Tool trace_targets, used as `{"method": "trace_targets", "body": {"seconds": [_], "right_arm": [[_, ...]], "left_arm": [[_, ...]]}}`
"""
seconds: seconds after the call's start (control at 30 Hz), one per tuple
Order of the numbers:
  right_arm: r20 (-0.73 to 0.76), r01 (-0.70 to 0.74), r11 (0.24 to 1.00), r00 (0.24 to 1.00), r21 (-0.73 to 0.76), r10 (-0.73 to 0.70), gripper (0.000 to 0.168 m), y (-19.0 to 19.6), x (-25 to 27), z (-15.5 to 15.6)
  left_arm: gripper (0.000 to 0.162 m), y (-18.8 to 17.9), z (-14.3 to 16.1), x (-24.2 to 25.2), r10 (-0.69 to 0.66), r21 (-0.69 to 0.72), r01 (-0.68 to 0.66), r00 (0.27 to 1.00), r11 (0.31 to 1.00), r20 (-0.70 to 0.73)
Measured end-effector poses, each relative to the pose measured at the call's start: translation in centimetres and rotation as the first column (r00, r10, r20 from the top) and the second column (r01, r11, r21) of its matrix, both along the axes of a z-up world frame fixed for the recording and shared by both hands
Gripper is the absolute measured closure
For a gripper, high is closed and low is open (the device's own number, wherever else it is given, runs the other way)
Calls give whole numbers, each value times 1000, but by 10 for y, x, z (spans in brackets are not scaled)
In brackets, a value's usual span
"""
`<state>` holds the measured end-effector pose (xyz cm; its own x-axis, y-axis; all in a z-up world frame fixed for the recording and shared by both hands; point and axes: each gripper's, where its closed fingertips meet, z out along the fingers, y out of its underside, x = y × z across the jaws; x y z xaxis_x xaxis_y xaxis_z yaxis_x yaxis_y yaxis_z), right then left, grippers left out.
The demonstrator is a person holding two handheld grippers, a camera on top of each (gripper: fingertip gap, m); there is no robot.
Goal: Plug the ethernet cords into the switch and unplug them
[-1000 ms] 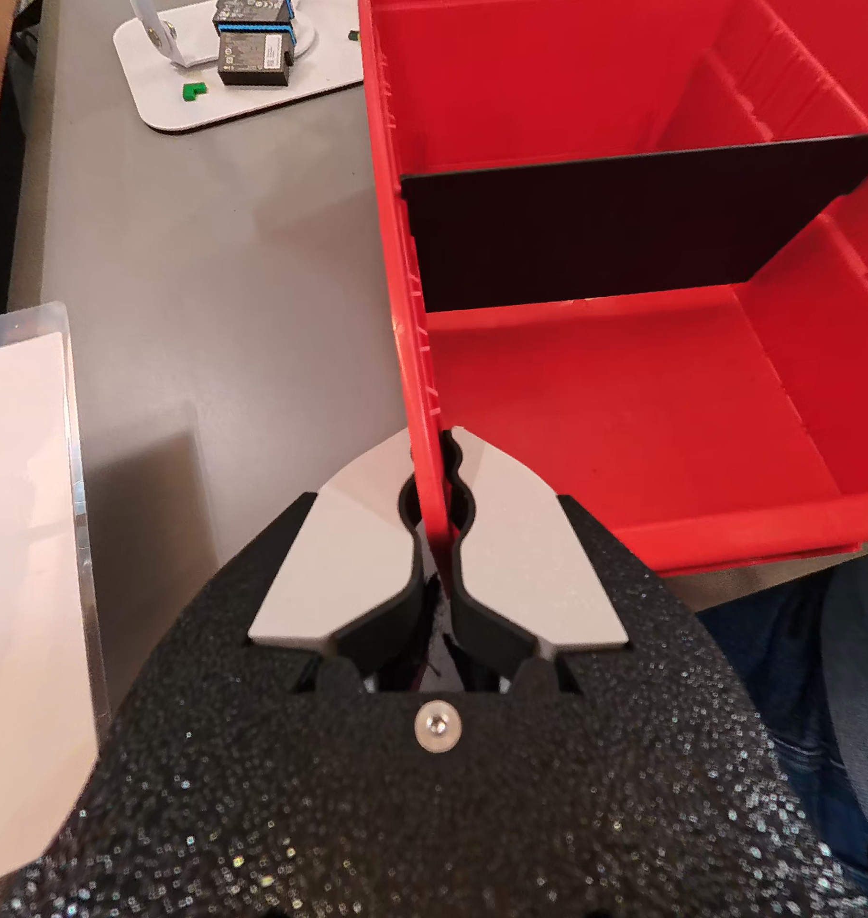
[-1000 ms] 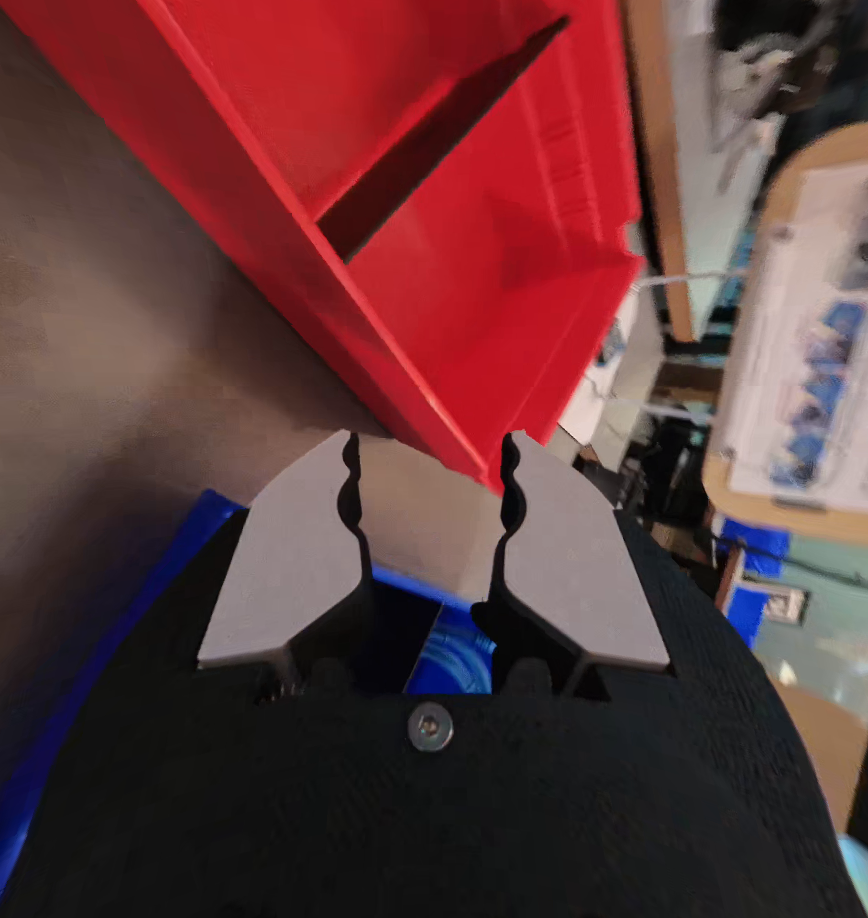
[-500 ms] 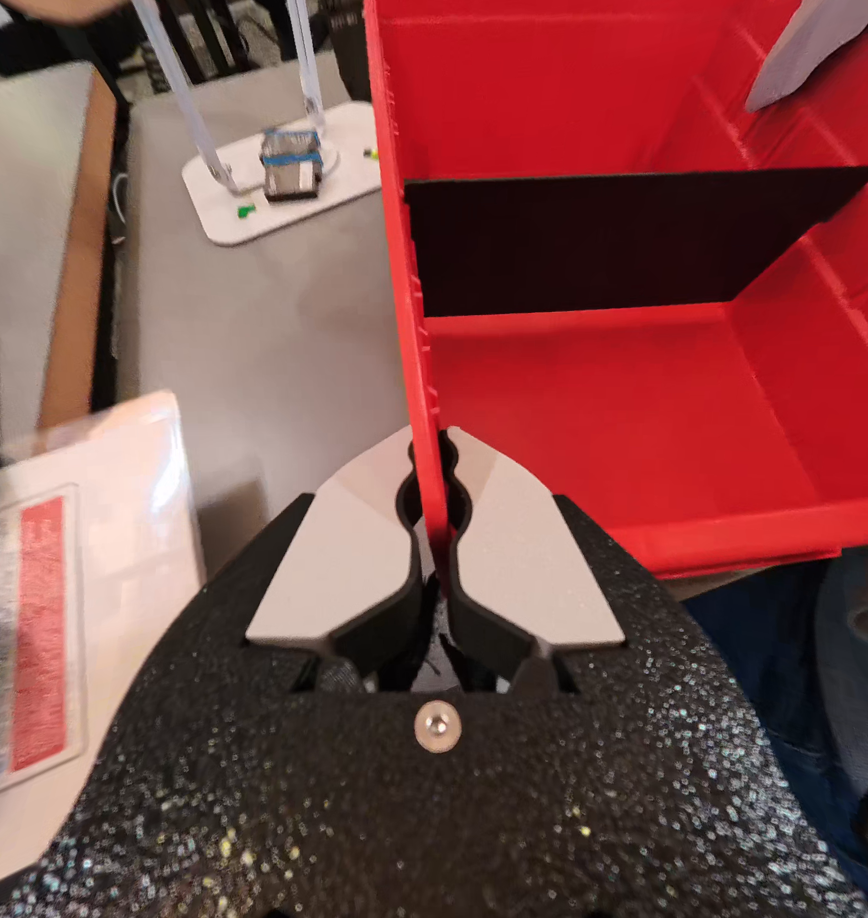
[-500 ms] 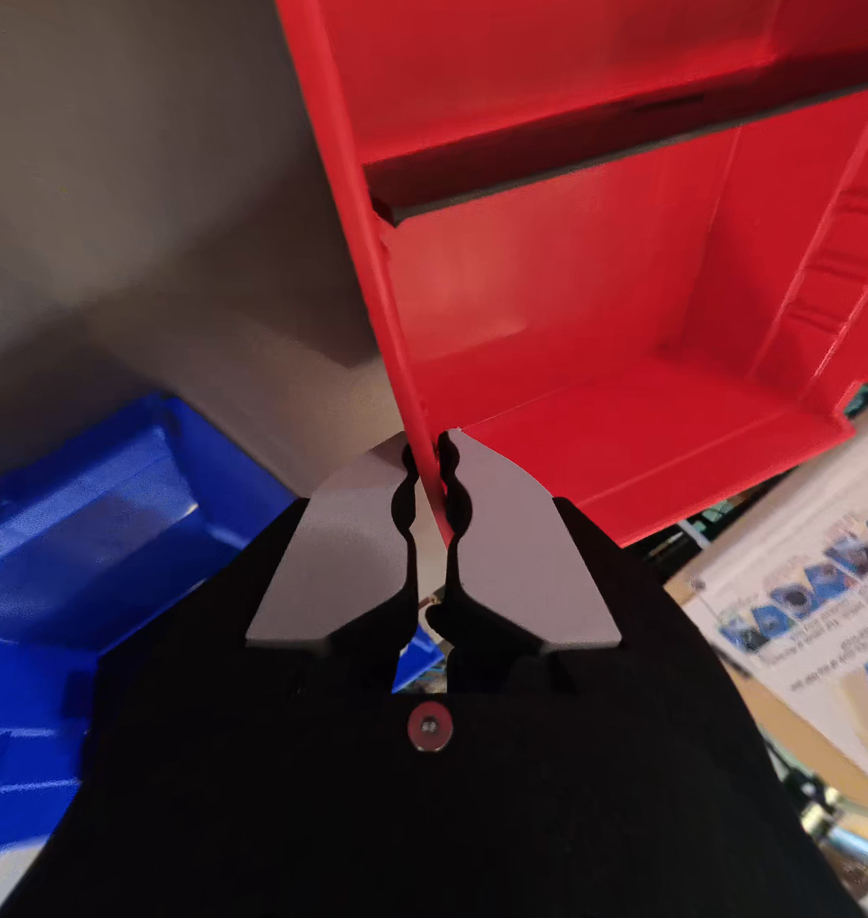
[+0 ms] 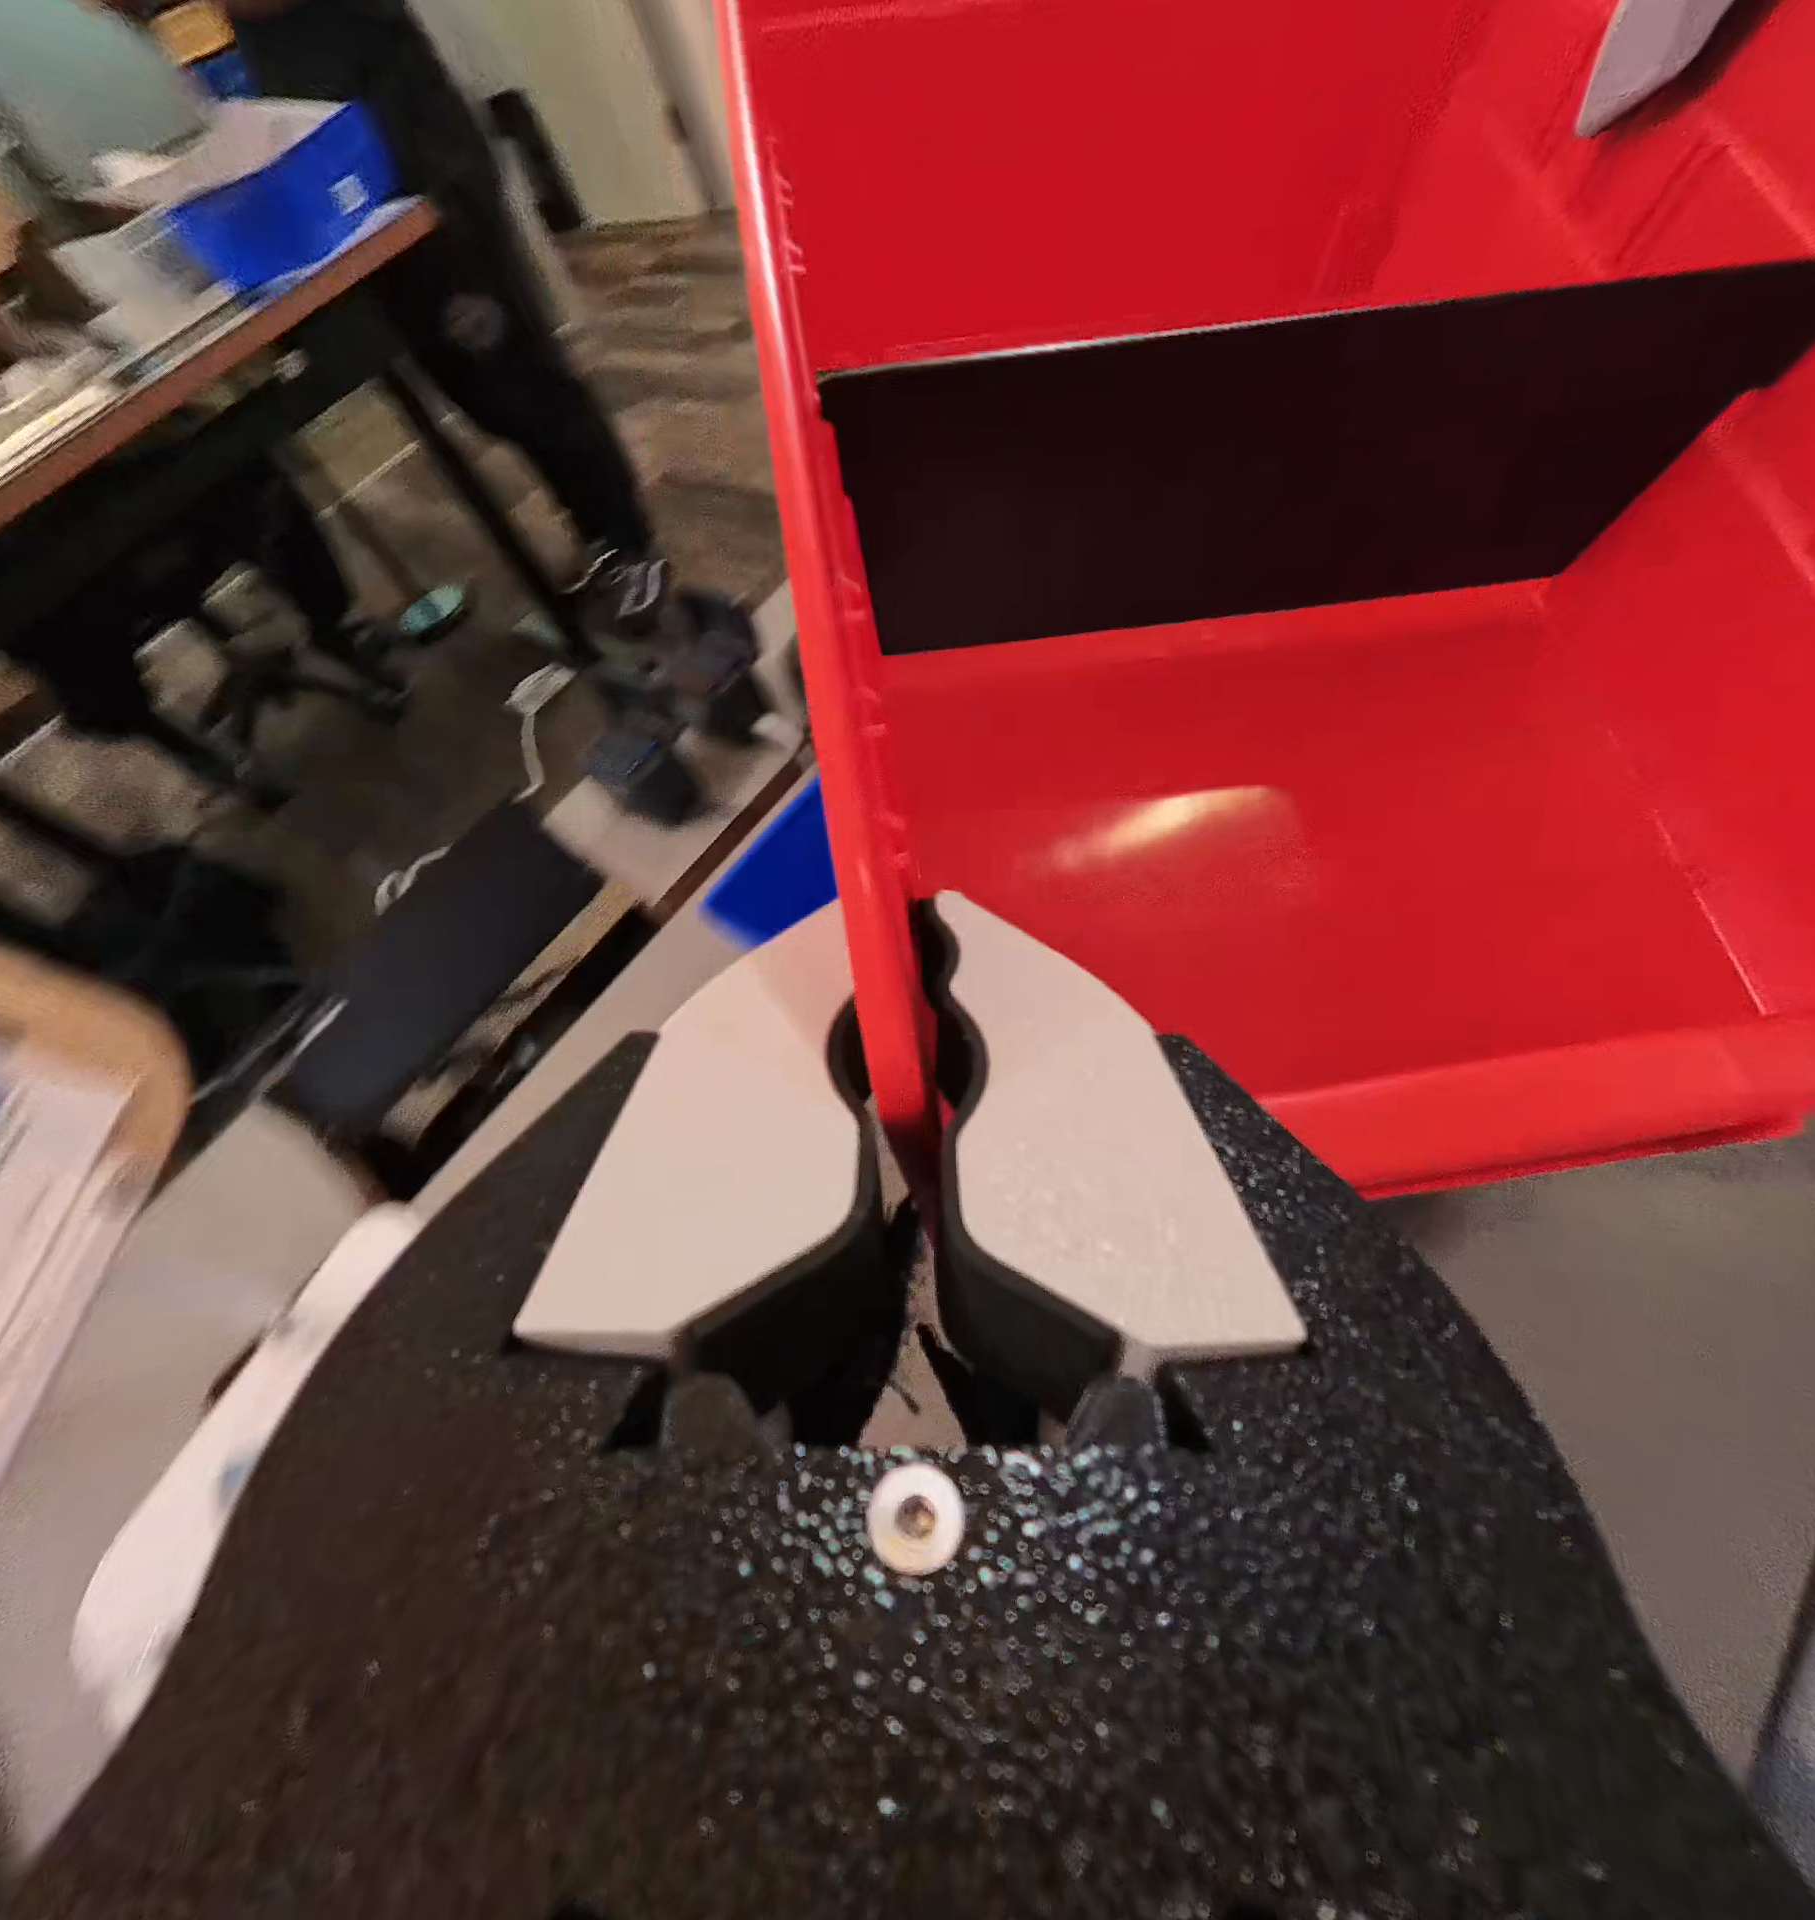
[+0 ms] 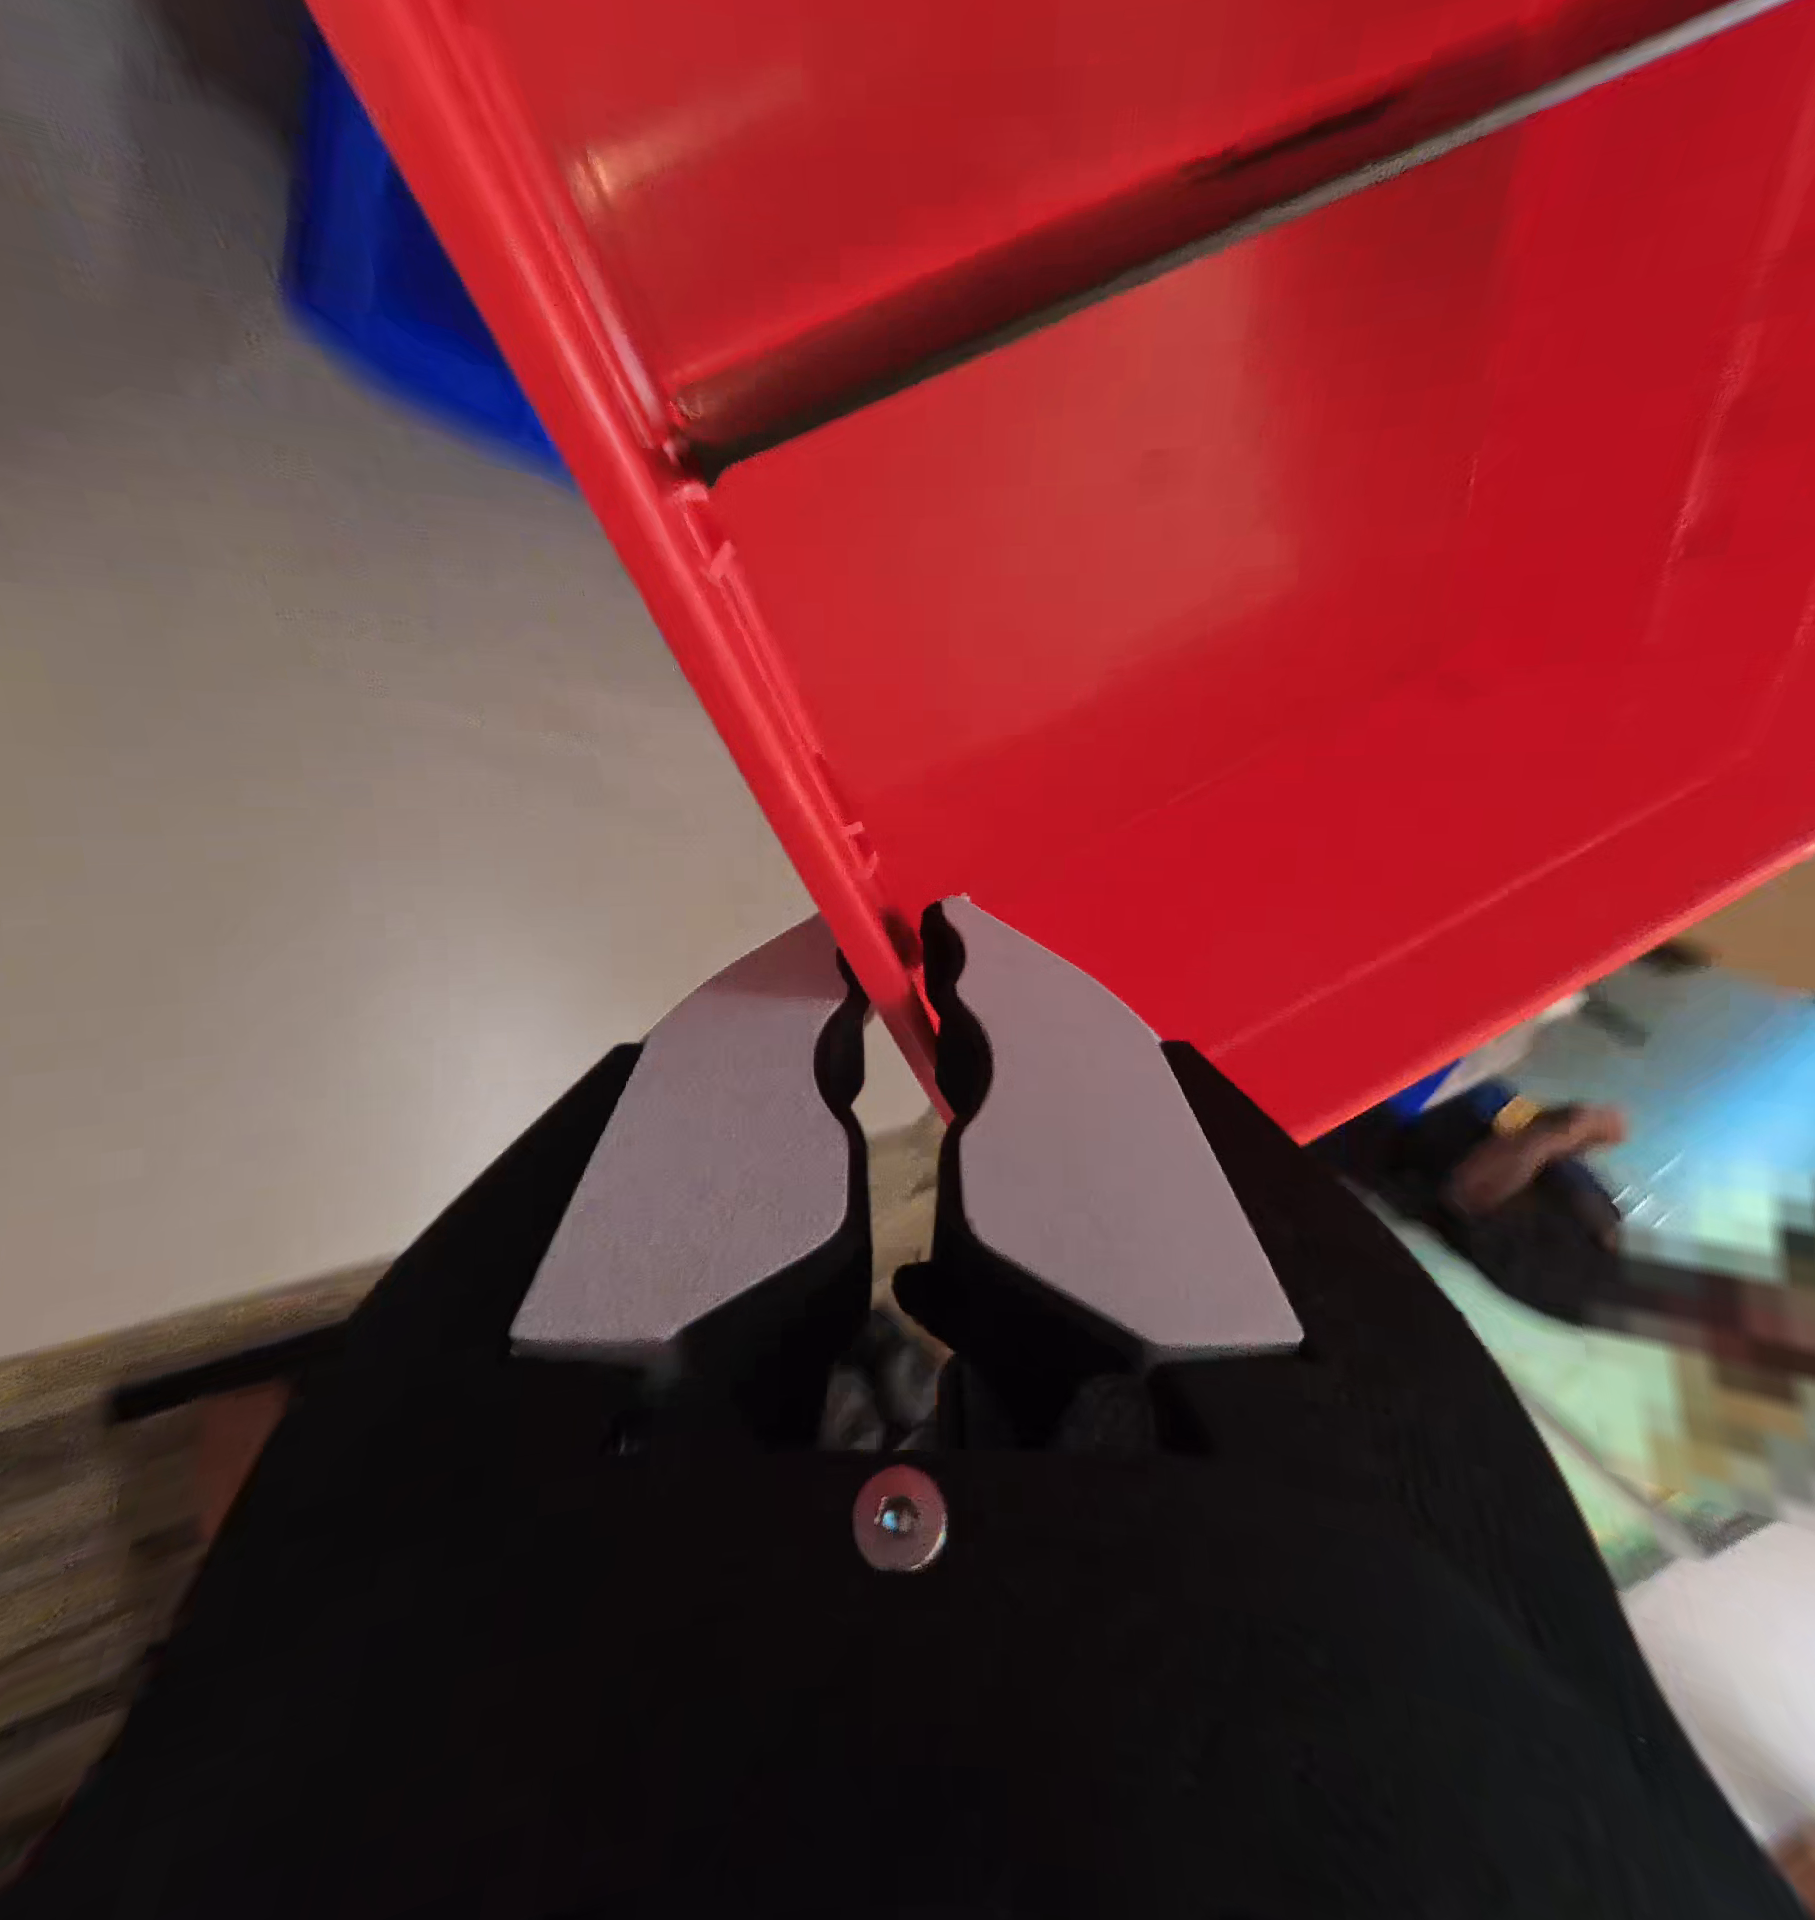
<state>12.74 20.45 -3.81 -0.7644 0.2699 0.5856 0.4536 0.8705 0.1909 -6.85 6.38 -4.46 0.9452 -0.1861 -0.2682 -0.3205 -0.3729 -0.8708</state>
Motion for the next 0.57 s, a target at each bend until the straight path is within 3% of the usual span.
{"method": "trace_targets", "body": {"seconds": [0.13, 0.23, 0.37, 0.57], "right_arm": [[52, 233, 972, 971, -6, -233, 160, 68, 118, -16], [122, 366, 930, 925, -22, -361, 160, 103, 197, -46], [209, 435, 899, 884, -42, -418, 160, 133, 261, -97], [309, 408, 911, 875, -61, -372, 160, 172, 289, -186]], "left_arm": [[156, 102, -20, 97, -185, -64, 184, 983, 981, -11], [156, 152, -52, 166, -273, -147, 273, 962, 951, 19], [157, 190, -100, 225, -314, -254, 318, 948, 913, 57], [154, 205, -183, 258, -276, -462, 271, 959, 844, 58]]}}
